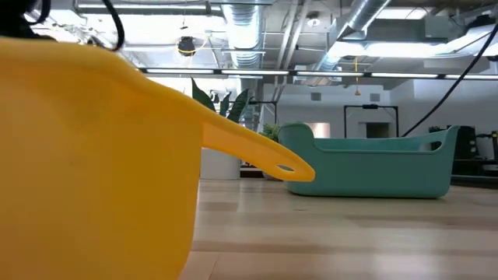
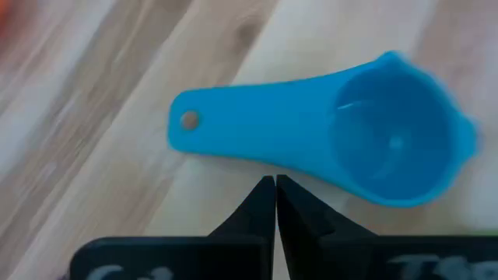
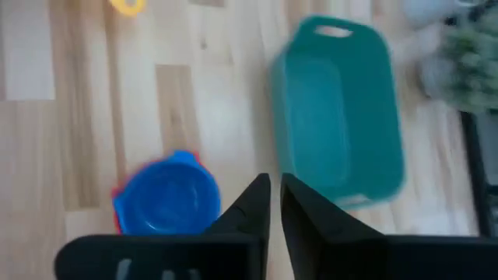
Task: Nest measuring cups in basket
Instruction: Prepare the measuring cups
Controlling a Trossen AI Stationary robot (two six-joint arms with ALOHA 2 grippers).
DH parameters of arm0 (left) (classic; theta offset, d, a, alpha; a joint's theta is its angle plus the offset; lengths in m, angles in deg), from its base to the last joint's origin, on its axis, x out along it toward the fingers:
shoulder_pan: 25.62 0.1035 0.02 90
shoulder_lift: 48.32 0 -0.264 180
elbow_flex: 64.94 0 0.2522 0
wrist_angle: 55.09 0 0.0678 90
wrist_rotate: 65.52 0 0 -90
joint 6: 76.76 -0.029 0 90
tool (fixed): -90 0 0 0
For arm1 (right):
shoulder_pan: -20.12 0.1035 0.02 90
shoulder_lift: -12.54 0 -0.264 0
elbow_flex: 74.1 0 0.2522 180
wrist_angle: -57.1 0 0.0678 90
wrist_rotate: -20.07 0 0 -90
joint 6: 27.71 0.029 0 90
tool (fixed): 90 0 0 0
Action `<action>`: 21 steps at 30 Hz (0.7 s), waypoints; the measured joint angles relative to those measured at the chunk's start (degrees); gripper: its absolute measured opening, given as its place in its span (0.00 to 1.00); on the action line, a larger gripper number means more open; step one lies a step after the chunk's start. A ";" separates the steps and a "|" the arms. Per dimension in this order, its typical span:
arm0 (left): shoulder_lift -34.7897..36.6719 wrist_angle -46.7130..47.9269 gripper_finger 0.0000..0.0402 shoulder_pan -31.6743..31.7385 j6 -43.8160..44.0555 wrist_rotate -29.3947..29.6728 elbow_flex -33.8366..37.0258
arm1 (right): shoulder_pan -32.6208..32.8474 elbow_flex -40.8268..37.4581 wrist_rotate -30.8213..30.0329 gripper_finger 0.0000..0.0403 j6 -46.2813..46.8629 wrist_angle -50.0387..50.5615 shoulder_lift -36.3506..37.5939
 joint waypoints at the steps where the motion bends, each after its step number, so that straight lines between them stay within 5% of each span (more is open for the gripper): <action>1: -1.16 1.79 0.00 0.00 1.10 0.30 -0.91 | 0.83 -0.46 0.05 0.11 2.76 0.76 0.33; 5: -7.27 5.12 0.00 0.79 1.54 -0.40 -6.01 | 3.67 -3.35 -0.51 0.06 7.86 0.14 1.72; 11: -17.20 -1.29 0.00 2.53 -12.67 -0.18 -17.82 | 5.13 -4.89 -1.46 0.02 10.17 0.18 1.66; 16: -20.96 23.55 0.00 2.50 -15.61 4.51 -30.00 | 5.61 -6.04 -1.46 0.07 12.85 0.01 1.53; 21: -18.74 40.54 0.00 5.72 -11.97 15.34 -31.54 | 7.29 -7.60 -1.33 0.08 17.36 -0.49 1.55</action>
